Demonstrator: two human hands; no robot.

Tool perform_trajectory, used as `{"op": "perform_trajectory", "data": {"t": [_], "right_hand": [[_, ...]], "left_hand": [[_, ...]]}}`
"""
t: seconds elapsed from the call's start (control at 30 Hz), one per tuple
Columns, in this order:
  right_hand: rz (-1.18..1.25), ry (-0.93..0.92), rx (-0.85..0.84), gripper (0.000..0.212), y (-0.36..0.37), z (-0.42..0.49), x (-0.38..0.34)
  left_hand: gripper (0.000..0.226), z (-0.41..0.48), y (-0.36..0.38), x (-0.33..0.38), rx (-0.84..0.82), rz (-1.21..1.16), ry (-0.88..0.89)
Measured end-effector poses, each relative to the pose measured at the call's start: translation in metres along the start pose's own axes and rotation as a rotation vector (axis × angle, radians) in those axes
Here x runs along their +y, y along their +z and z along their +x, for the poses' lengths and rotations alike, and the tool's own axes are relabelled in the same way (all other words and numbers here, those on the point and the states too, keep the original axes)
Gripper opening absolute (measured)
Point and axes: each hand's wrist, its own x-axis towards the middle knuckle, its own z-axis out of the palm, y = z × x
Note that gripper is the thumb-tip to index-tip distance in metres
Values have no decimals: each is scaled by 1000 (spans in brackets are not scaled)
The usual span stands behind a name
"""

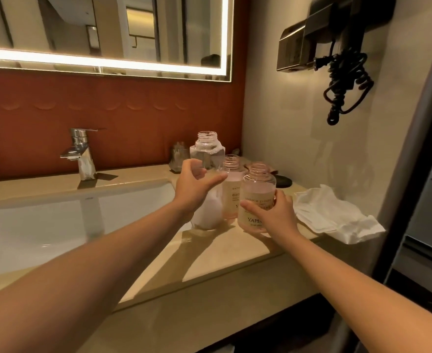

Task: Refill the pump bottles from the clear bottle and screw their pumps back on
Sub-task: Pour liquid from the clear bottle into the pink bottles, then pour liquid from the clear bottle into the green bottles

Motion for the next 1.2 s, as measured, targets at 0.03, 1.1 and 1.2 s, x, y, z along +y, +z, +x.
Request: {"op": "perform_trajectory", "data": {"t": [0.03, 1.1, 1.2], "right_hand": [[-4, 1, 11, 81, 2, 2, 1], [376, -168, -128, 36, 106, -115, -170], [390, -165, -206, 34, 144, -138, -202]], "left_hand": [[64, 4, 2, -3, 7, -1, 0], [75, -74, -202, 53, 164, 115, -38], [66, -100, -247, 63, 284, 145, -30]]}}
